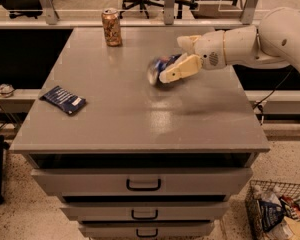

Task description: Knock pepsi can over

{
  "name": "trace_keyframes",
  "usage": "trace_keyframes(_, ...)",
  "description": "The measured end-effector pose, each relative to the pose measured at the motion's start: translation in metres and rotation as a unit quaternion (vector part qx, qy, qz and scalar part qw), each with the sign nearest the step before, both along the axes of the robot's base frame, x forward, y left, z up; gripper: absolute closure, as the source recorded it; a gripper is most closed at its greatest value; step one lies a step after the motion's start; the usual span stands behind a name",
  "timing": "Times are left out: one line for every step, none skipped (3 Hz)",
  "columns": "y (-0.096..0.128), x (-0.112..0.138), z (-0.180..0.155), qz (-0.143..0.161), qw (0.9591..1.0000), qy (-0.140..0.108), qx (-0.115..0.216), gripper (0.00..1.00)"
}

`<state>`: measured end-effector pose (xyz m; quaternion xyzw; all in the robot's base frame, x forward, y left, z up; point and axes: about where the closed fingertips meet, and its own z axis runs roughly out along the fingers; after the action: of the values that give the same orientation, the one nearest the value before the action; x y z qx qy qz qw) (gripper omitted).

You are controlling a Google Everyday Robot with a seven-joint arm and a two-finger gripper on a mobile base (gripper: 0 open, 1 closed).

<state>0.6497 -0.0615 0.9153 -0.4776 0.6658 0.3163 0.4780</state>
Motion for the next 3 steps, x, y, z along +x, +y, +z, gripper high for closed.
trace_keyframes(0.053,-0.054,0.029,0.065,0.9978,0.006,0.010,0.00)
trace_keyframes(0.047,-0.056,0.030,0.061,0.9981,0.004,0.007,0.00)
trace_keyframes(0.016,-0.044,0.037,0.040,0.9991,-0.015,-0.001,0.00)
